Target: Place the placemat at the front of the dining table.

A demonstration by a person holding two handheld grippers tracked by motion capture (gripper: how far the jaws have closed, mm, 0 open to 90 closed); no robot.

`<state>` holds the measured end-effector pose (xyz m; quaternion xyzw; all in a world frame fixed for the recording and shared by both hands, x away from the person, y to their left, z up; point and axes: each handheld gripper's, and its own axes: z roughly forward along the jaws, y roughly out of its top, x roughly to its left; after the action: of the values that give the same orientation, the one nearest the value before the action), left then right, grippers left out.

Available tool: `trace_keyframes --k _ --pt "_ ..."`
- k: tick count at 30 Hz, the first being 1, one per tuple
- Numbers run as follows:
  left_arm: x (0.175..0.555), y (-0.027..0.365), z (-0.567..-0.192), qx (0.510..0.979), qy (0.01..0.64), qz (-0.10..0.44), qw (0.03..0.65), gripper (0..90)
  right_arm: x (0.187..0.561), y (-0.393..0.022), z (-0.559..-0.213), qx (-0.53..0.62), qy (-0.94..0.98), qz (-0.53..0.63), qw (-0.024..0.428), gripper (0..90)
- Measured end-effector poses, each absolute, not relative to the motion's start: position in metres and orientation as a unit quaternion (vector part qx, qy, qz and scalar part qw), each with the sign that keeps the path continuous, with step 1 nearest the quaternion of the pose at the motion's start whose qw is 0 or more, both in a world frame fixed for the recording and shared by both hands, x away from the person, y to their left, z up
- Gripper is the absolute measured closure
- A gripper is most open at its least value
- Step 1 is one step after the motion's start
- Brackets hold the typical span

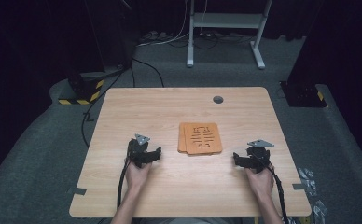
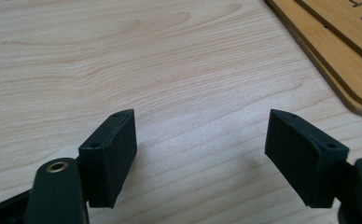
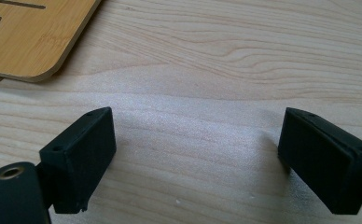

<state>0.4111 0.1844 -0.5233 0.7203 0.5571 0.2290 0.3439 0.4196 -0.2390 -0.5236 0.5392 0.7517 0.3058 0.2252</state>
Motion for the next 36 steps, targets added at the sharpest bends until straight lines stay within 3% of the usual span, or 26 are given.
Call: trace_keyframes --k 19,36 --pt "0.407 0.194 -0.527 0.718 0.565 0.248 0.323 24.3 0.422 -0.235 -0.521 0.526 0.763 0.310 0.213 18.8" --pt "0.407 0.192 -0.527 0.719 0.564 0.249 0.320 23.5 0.447 -0.201 -0.507 0.502 0.777 0.327 0.193 20.3"
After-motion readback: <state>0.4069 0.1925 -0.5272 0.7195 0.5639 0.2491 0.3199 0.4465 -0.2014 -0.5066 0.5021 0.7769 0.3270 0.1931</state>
